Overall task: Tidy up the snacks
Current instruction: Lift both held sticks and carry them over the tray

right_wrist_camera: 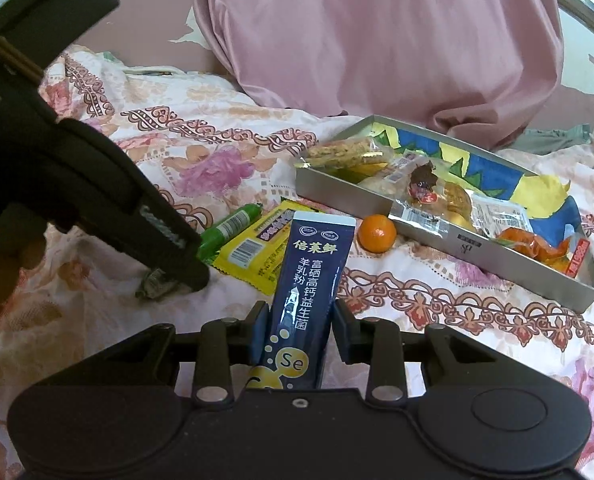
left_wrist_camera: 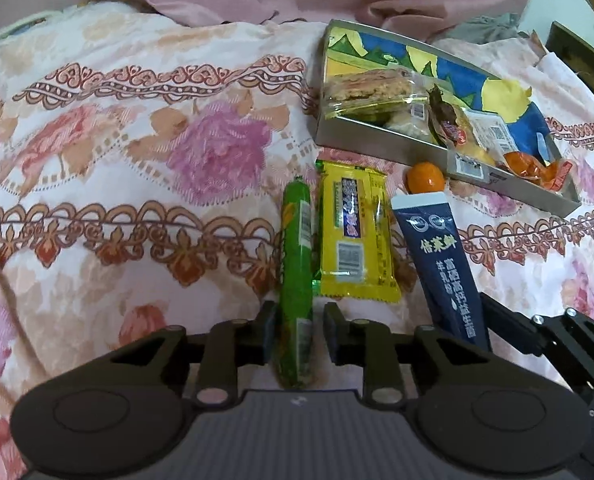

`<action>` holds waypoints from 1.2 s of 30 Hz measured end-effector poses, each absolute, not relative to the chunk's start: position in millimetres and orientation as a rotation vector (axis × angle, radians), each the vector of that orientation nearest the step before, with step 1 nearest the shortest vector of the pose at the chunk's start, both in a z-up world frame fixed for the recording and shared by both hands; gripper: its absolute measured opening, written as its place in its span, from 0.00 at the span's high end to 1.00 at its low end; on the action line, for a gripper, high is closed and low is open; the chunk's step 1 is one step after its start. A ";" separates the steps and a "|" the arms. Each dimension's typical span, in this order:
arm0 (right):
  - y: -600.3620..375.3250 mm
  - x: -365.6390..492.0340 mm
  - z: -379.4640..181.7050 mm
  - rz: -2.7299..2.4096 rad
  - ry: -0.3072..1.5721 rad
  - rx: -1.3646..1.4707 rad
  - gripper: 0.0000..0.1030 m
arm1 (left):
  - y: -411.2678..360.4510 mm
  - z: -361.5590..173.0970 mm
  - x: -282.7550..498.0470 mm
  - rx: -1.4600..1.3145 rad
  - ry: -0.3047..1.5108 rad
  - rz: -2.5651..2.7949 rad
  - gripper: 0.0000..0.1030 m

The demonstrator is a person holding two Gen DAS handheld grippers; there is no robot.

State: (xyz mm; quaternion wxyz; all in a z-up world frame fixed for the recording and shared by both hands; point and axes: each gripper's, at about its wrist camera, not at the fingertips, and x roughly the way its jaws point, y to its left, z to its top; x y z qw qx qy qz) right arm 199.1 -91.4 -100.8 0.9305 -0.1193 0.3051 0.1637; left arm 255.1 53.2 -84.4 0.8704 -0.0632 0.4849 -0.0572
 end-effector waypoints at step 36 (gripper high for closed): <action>-125.2 191.3 -42.7 0.259 0.443 -0.222 0.65 | 66.6 -10.9 228.7 -0.453 0.794 -0.220 0.82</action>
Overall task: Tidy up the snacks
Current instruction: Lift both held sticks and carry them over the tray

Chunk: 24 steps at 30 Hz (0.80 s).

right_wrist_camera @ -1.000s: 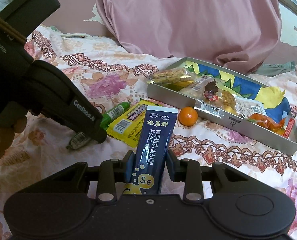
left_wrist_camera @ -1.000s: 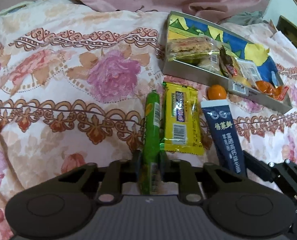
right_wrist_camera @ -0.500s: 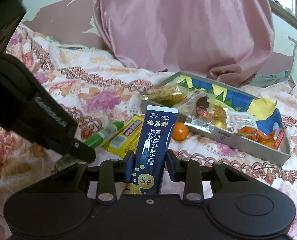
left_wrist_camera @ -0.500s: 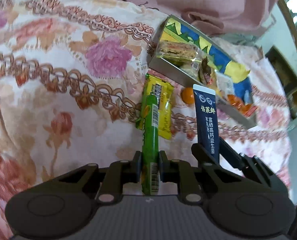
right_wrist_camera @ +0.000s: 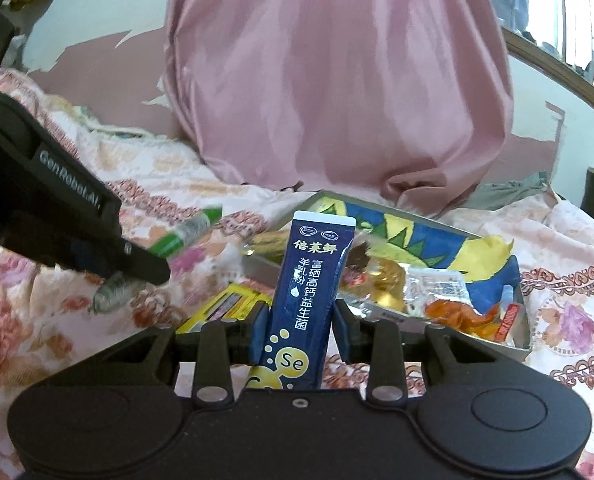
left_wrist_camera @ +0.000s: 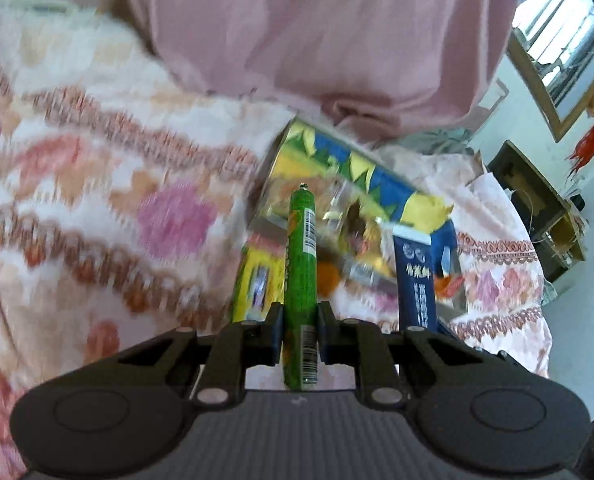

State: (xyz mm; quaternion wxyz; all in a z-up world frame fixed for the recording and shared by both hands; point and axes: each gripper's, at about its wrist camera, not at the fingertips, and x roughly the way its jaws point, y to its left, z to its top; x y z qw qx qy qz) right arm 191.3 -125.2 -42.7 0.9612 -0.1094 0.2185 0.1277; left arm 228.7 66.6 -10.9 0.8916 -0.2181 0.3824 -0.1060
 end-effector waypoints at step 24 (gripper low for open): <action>-225.7 318.2 -39.9 0.173 0.457 -0.054 0.65 | -72.0 -5.5 393.0 -0.332 0.796 -0.264 0.82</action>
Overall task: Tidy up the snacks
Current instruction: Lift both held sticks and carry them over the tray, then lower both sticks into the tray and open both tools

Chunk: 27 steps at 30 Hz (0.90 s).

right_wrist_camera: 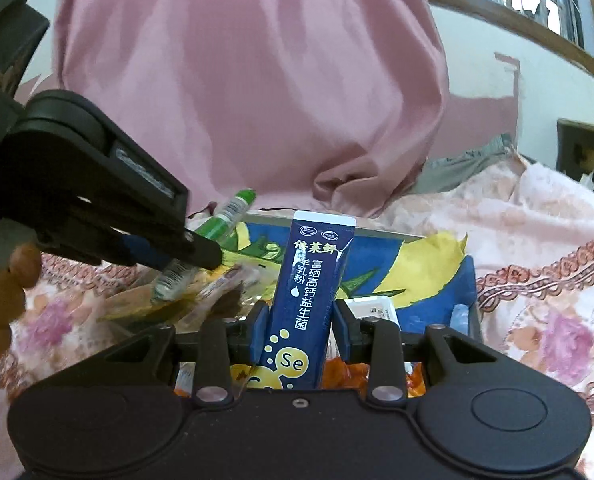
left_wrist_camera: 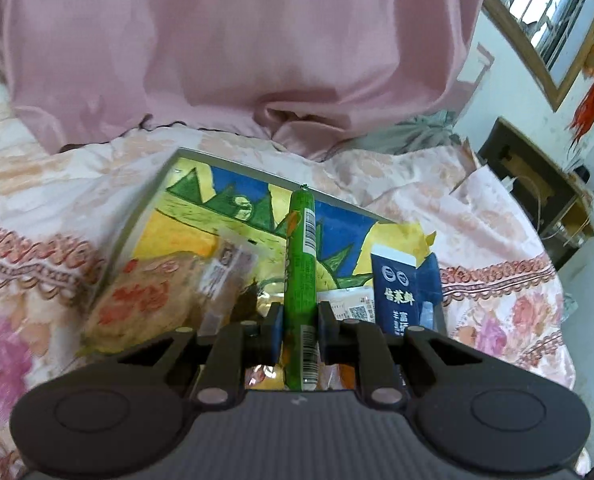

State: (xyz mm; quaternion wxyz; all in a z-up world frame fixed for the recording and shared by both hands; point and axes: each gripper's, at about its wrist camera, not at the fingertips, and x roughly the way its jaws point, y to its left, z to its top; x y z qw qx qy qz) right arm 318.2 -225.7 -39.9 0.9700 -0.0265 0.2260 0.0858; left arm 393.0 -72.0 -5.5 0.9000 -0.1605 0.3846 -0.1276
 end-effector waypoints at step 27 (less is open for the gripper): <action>-253.0 351.8 -77.0 0.098 0.553 0.003 0.34 | -92.8 -36.1 415.3 -0.252 0.887 -0.226 0.62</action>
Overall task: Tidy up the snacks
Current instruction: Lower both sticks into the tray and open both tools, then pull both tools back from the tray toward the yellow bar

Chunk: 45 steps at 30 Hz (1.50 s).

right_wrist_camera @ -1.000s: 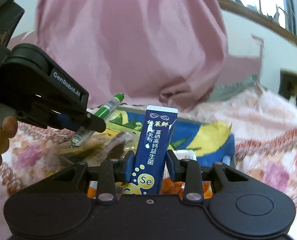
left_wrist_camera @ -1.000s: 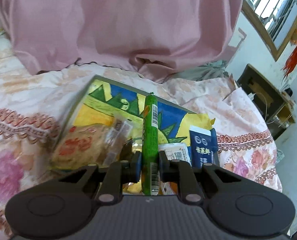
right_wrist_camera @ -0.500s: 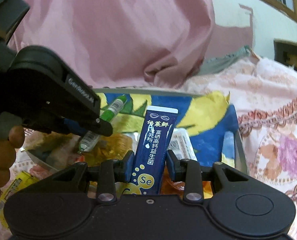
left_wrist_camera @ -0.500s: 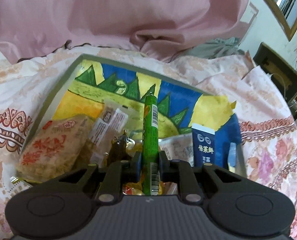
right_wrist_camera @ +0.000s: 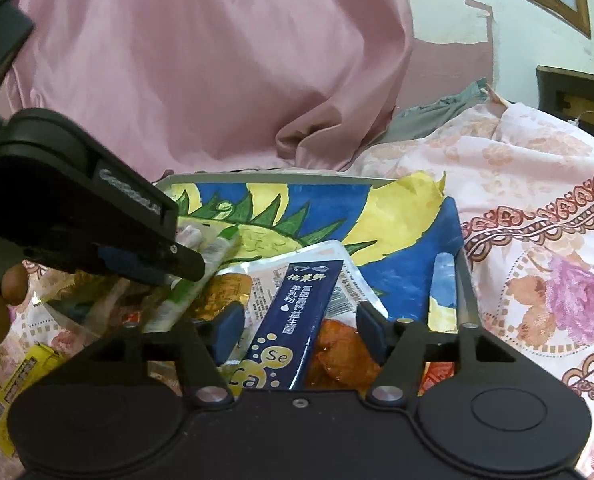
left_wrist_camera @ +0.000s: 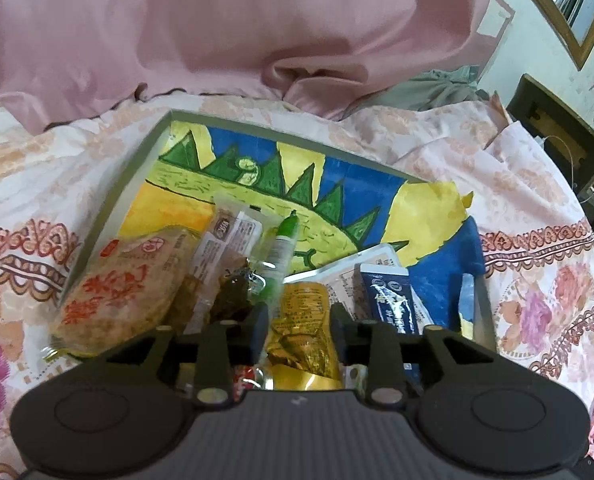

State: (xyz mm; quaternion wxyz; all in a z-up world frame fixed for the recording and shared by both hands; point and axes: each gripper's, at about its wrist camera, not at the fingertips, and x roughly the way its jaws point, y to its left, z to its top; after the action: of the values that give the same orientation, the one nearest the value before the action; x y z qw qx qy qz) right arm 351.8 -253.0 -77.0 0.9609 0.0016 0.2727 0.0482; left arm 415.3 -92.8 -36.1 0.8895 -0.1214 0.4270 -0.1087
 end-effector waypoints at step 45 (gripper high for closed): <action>-246.2 112.7 3.0 0.102 0.420 0.043 0.01 | 19.0 7.0 114.2 -0.111 0.605 0.086 0.01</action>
State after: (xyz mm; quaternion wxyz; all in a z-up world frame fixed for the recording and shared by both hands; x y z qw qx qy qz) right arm 112.7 -246.2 3.0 0.9765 0.0214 0.2083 0.0508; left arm 114.2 19.0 7.0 0.9521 -0.0544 0.2979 0.0423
